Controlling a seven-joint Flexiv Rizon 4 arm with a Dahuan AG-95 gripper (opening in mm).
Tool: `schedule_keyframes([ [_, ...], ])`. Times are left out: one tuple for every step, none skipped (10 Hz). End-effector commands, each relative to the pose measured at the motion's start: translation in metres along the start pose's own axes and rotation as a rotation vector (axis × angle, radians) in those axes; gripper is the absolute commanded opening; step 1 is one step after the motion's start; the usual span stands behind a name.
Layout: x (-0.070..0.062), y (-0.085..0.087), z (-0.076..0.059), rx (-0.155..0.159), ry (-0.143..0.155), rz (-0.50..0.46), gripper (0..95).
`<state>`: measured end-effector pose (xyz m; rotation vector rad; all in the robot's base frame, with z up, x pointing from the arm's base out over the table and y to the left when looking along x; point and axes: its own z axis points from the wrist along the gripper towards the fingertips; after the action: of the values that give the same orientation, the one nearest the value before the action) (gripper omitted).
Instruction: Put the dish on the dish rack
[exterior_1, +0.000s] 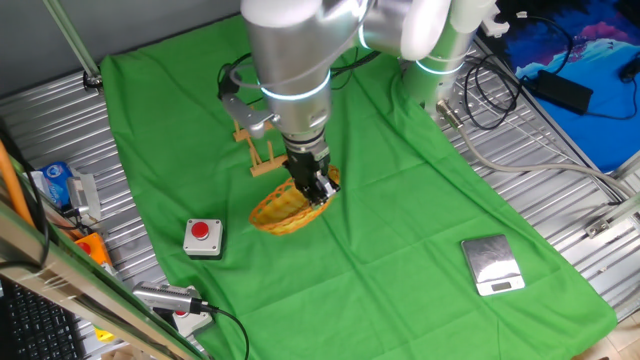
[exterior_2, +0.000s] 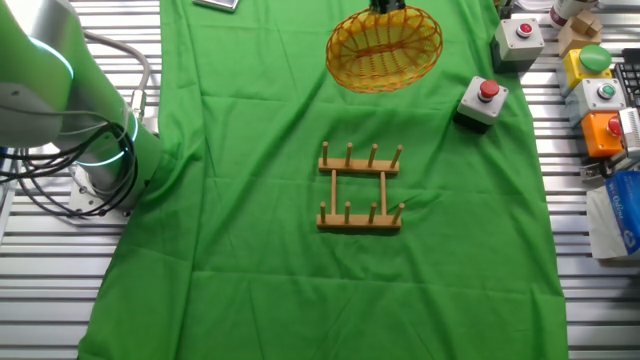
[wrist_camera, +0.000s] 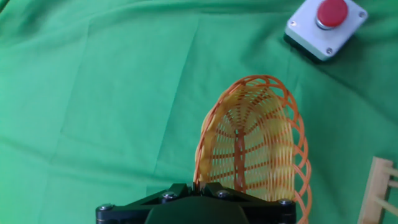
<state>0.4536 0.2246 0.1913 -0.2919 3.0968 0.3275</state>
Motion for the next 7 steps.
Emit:
schedule_keyframes([
  [-0.001,0.0,0.001,-0.001,-0.002,0.034,0.0],
  [-0.001,0.0,0.001,-0.003,-0.002,0.033,0.0],
  [0.002,0.0,-0.002,-0.014,0.01,0.029,0.0],
  [0.008,-0.004,-0.007,-0.036,0.026,0.017,0.0],
  [0.014,-0.01,-0.015,-0.063,0.031,0.005,0.0],
  [0.022,-0.02,-0.025,-0.083,0.036,-0.008,0.0],
  [0.03,-0.029,-0.032,-0.097,0.05,-0.026,0.0],
])
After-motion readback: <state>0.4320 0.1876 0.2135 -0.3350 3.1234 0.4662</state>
